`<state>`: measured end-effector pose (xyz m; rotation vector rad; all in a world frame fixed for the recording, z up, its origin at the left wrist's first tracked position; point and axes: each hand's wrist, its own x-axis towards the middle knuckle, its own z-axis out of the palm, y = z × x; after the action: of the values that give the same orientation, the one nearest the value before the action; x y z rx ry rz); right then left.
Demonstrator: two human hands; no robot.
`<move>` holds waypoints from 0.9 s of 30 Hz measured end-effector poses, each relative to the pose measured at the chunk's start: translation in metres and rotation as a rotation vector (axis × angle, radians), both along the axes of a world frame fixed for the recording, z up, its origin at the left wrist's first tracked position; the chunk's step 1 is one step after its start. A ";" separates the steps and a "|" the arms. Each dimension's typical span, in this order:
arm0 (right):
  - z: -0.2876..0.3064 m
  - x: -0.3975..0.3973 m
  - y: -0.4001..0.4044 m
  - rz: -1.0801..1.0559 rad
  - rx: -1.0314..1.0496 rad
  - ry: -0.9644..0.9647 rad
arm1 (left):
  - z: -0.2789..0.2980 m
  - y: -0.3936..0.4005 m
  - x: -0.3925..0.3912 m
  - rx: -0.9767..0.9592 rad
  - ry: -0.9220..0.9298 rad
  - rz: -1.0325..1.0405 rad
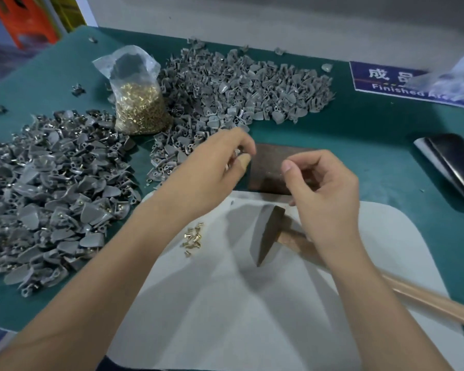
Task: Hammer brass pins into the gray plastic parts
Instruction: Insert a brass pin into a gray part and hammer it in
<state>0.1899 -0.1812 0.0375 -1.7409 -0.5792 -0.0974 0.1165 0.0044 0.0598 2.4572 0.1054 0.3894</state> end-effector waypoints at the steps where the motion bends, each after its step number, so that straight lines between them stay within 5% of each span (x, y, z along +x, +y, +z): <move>1: 0.001 0.003 -0.002 -0.017 0.008 -0.001 | 0.003 -0.003 0.009 0.074 0.023 -0.031; 6: -0.001 0.015 -0.004 -0.054 -0.002 -0.007 | 0.008 -0.010 0.034 0.311 0.038 -0.079; 15: -0.004 0.021 -0.009 -0.148 -0.039 -0.036 | -0.005 -0.013 0.036 0.358 -0.098 -0.059; 22: -0.006 0.021 -0.009 -0.164 -0.042 0.044 | -0.016 -0.012 0.032 0.278 -0.121 -0.071; 27: -0.004 0.020 -0.009 -0.156 -0.046 0.041 | -0.022 -0.013 0.031 0.045 -0.104 -0.007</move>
<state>0.2101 -0.1905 0.0339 -1.8277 -0.4179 -0.1586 0.1473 -0.0088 0.0376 2.4758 0.0451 0.5204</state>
